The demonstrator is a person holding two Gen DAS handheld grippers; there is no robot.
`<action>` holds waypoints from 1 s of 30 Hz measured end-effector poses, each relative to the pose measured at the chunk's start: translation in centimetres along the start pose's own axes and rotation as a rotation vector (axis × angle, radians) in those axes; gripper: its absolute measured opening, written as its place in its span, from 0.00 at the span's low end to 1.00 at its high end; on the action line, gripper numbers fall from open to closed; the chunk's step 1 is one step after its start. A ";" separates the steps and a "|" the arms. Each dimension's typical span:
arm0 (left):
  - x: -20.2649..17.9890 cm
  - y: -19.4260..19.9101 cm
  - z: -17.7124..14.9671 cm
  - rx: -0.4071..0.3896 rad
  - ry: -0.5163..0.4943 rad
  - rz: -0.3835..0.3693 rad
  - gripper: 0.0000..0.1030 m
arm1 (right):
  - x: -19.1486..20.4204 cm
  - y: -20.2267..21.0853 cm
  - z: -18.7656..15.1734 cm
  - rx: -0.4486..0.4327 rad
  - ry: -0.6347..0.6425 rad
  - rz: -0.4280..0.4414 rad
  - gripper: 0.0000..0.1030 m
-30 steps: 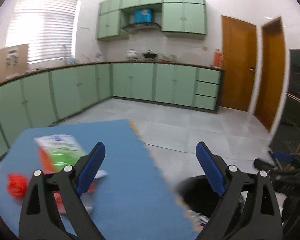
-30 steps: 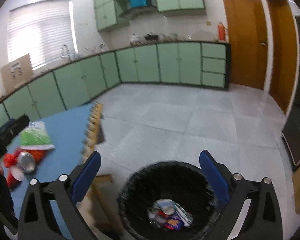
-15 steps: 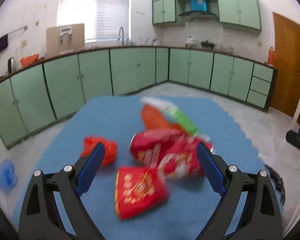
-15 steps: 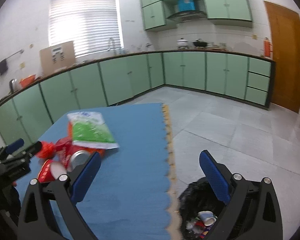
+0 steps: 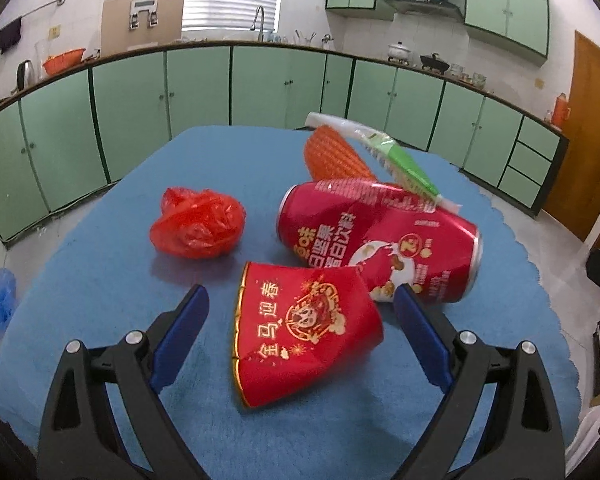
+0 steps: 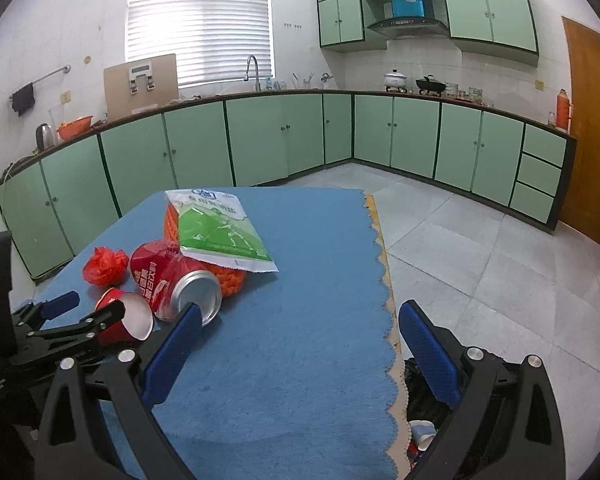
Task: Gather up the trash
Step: 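Grasp the red printed paper box with the left gripper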
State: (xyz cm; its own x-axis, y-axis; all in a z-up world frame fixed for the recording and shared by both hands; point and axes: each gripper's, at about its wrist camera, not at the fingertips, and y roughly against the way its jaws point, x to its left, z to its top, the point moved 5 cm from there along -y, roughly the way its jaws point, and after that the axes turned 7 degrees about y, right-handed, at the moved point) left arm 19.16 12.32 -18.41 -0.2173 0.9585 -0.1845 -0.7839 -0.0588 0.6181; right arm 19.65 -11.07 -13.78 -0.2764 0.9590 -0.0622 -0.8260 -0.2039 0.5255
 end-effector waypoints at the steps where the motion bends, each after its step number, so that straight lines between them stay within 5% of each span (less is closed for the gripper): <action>1: 0.1 -0.3 0.1 0.005 0.004 0.003 0.88 | 0.1 -0.1 -0.1 0.003 0.001 0.003 0.94; 15: 0.7 -3.3 0.1 0.113 0.057 -0.008 0.88 | 0.3 -1.3 -0.8 0.032 -0.002 0.020 0.94; 18: 0.7 -3.4 0.1 0.114 0.061 -0.025 0.76 | 0.3 -1.5 -0.9 0.036 0.001 0.020 0.94; 30: 0.8 -0.4 1.2 0.002 0.033 0.023 0.73 | 1.7 -3.4 -0.6 0.050 0.014 0.101 0.94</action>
State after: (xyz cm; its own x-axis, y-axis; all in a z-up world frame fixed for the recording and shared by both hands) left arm 19.97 13.46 -17.92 -0.2540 0.9473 -0.1954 -0.7777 -0.0799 0.6236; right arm 21.70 -8.84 -16.14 -0.3636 0.9314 -0.0183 -0.7684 -0.2887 0.5712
